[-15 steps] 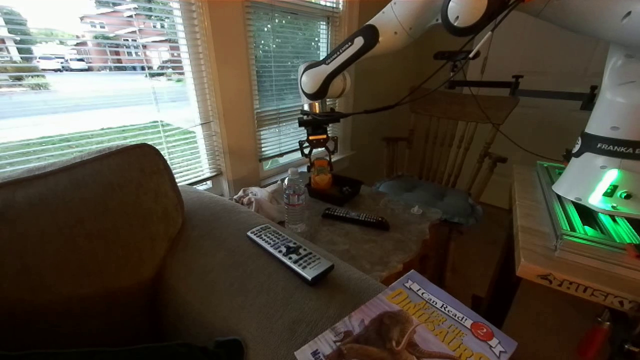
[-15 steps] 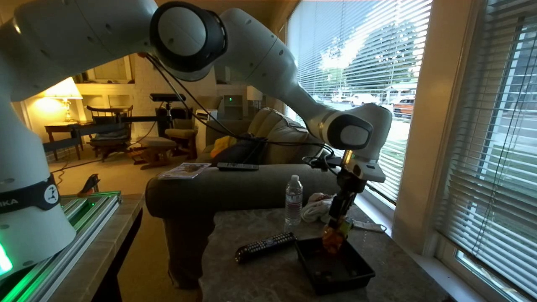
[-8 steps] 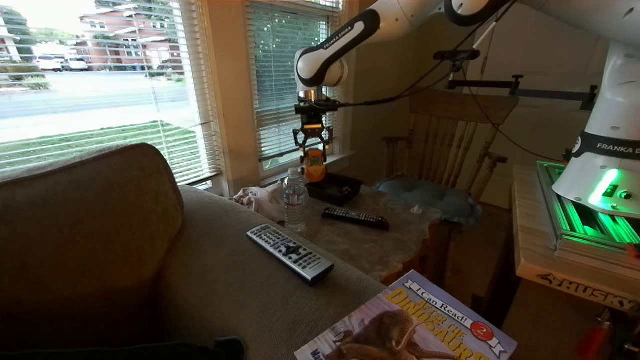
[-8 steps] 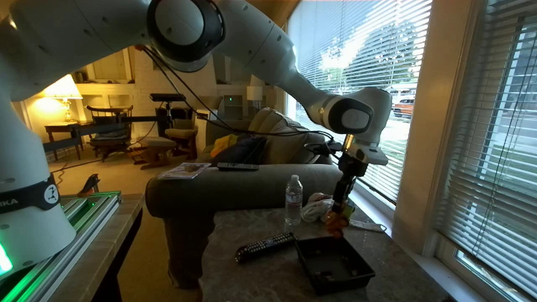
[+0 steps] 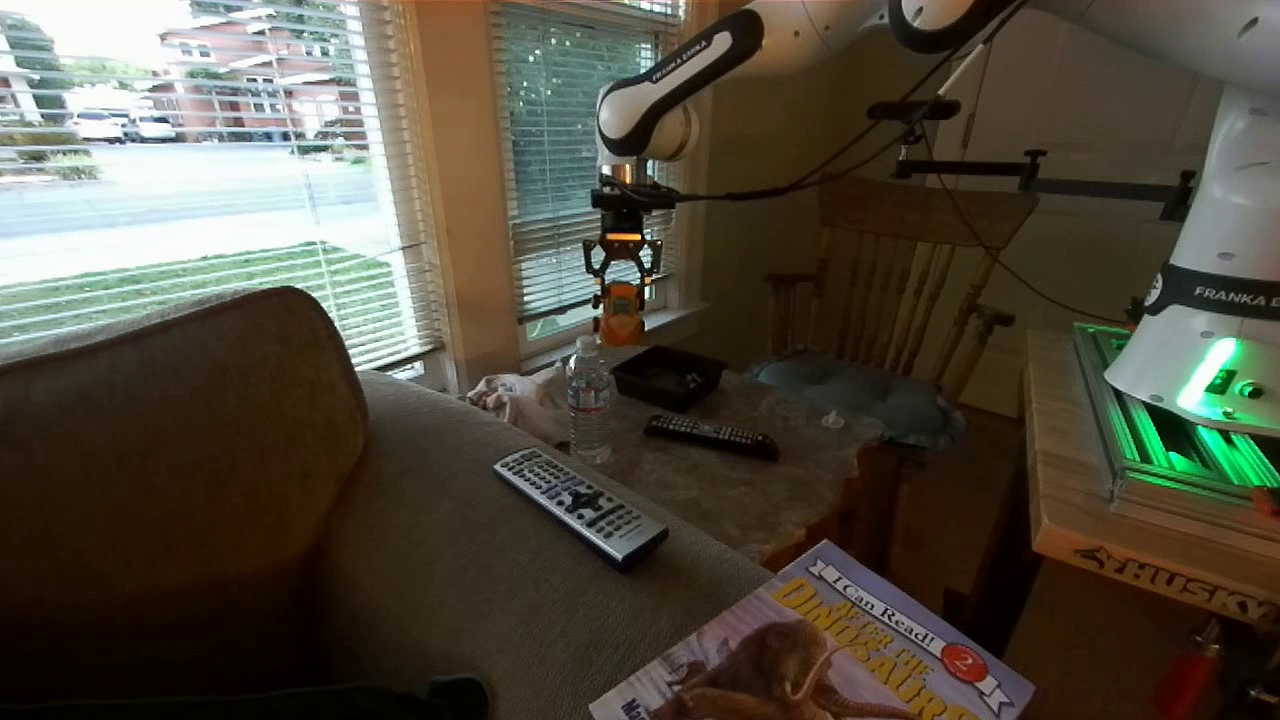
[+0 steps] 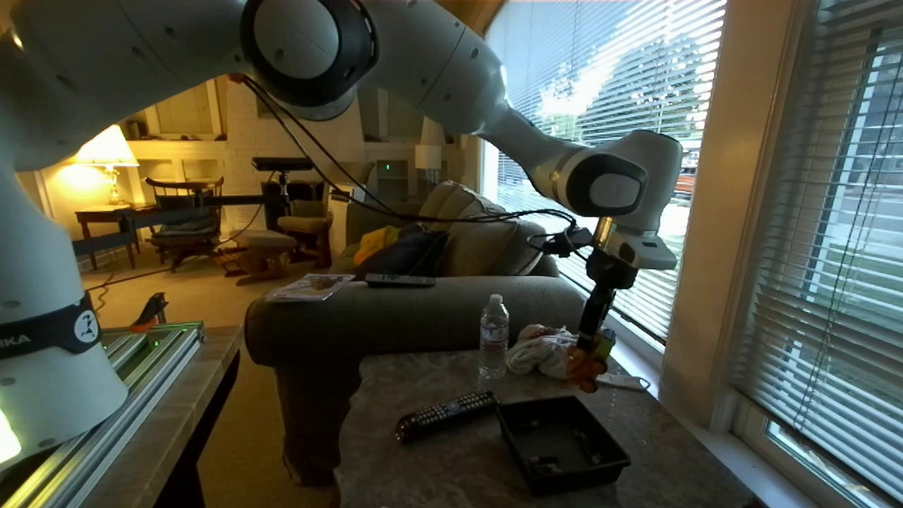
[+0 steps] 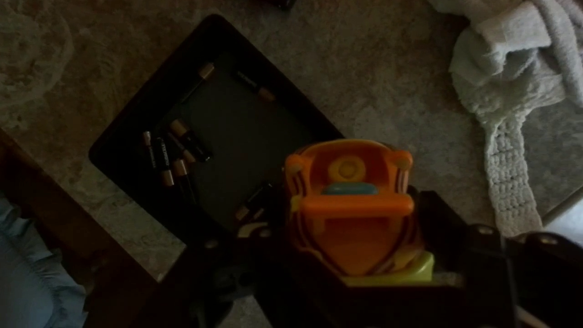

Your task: Take the car out of the black box.

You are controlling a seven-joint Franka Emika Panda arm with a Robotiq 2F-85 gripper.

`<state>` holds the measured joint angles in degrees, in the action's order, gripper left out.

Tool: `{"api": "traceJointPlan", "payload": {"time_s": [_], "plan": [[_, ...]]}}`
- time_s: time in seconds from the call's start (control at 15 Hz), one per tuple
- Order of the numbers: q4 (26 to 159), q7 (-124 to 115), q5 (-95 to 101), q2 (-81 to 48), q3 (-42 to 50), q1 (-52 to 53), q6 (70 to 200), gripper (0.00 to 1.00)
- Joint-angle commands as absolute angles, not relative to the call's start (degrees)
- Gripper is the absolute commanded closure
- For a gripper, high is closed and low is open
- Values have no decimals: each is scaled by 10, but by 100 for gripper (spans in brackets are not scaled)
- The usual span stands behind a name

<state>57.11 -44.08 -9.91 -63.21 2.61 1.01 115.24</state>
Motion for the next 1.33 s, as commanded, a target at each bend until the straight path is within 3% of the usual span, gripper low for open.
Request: {"api": "traceJointPlan", "payload": {"time_s": [0.0, 0.67, 1.27], "plan": [[510, -411, -123, -673, 5, -15, 1166, 52], [427, -406, -187, -749, -48, -54, 1236, 52], [374, -480, -211, -792, -55, -79, 1183, 52]]}}
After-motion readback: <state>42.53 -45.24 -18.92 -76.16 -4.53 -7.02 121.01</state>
